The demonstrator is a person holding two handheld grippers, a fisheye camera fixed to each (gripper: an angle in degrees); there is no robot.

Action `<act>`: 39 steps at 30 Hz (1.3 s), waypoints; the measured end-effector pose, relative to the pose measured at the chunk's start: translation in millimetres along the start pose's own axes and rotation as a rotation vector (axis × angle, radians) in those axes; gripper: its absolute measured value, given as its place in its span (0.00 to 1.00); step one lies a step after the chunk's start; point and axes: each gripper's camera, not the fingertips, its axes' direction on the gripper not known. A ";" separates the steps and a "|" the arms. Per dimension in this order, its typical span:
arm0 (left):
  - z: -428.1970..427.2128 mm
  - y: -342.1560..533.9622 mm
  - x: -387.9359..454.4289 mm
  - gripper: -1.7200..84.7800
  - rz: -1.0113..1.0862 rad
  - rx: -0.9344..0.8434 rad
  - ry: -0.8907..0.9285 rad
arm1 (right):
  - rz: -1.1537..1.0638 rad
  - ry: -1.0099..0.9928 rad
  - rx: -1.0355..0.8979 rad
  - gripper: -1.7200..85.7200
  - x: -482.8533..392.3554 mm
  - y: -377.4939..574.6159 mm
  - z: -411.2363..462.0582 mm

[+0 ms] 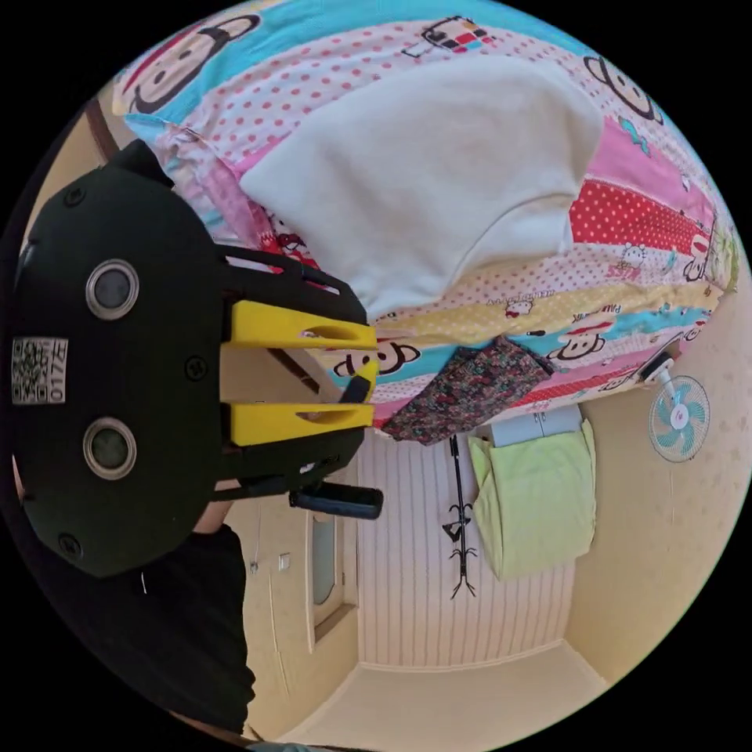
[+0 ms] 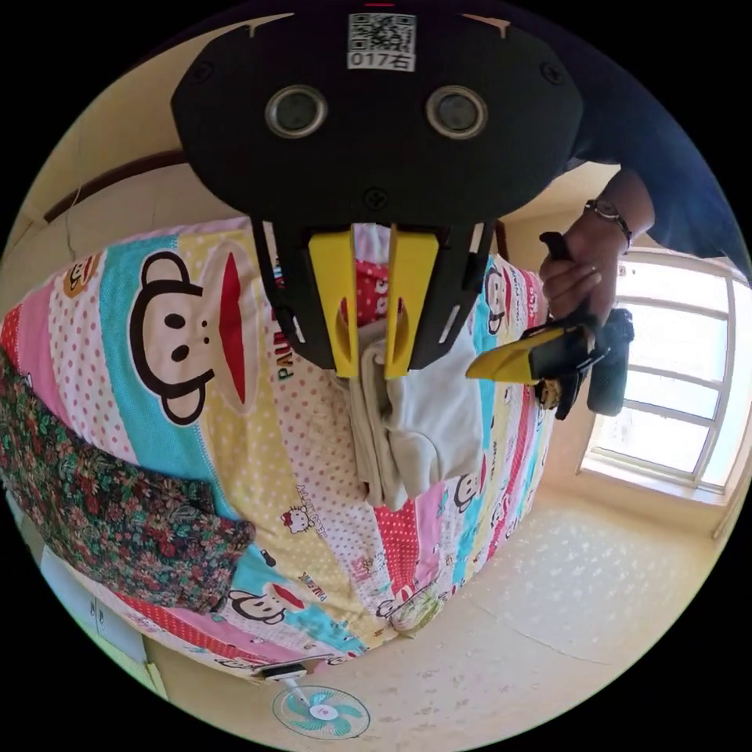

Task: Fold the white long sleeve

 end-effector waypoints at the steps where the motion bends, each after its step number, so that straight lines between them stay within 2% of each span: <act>1: -12.4 9.0 -10.6 0.15 -0.032 0.035 -0.052 | -0.030 -0.007 0.014 0.11 -12.2 -14.3 1.8; 3: -28.5 21.4 -33.9 0.16 -0.115 0.087 -0.130 | -0.092 -0.009 -0.021 0.12 -28.8 -36.6 16.6; 4: -36.1 27.9 -53.7 0.18 -0.190 0.105 -0.167 | -0.129 0.015 -0.106 0.12 -35.9 -50.3 36.9; 7: -46.9 38.3 -99.1 0.21 -0.324 0.130 -0.179 | -0.204 0.066 -0.528 0.08 -33.8 -66.4 109.8; 11: -49.3 44.7 -129.3 0.22 -0.373 0.165 -0.169 | -0.113 -0.015 -0.344 0.07 -19.3 -70.6 50.7; 13: -28.1 42.1 -145.9 0.25 -0.374 0.084 -0.130 | -0.066 -0.012 -0.320 0.07 -14.2 -69.9 40.5; 16: 15.7 42.2 -164.5 0.26 -0.388 -0.057 -0.112 | -0.077 0.113 -0.392 0.06 -9.1 -69.4 68.3; 21: 37.7 39.3 -176.1 0.23 -0.449 -0.079 -0.148 | 0.020 0.126 -0.408 0.07 1.3 -87.5 81.6; 24: 41.1 36.2 -185.4 0.16 -0.481 -0.123 -0.056 | 0.148 -0.001 -0.334 0.08 14.0 -90.3 55.8; 27: 31.7 31.7 -176.7 0.12 -0.439 -0.146 -0.068 | 0.294 -0.218 -0.241 0.13 38.0 -74.9 21.7; 29: 25.1 29.2 -164.1 0.11 -0.380 -0.138 -0.007 | 0.444 -0.329 -0.216 0.20 58.7 -53.1 -0.1; 31: 16.9 27.6 -139.2 0.10 -0.295 -0.106 0.036 | 0.498 -0.430 -0.215 0.24 67.2 -37.9 -7.9; 35: 21.3 27.8 -102.6 0.10 -0.255 -0.141 0.023 | 0.652 -0.734 -0.193 0.30 75.6 -12.4 8.4; 38: 30.6 31.5 -69.0 0.10 -0.190 -0.184 0.012 | 0.823 -0.996 -0.112 0.31 83.7 -6.1 39.5; 39: 34.0 33.2 -56.0 0.10 -0.161 -0.203 0.011 | 0.852 -1.024 -0.111 0.30 85.9 -6.7 46.2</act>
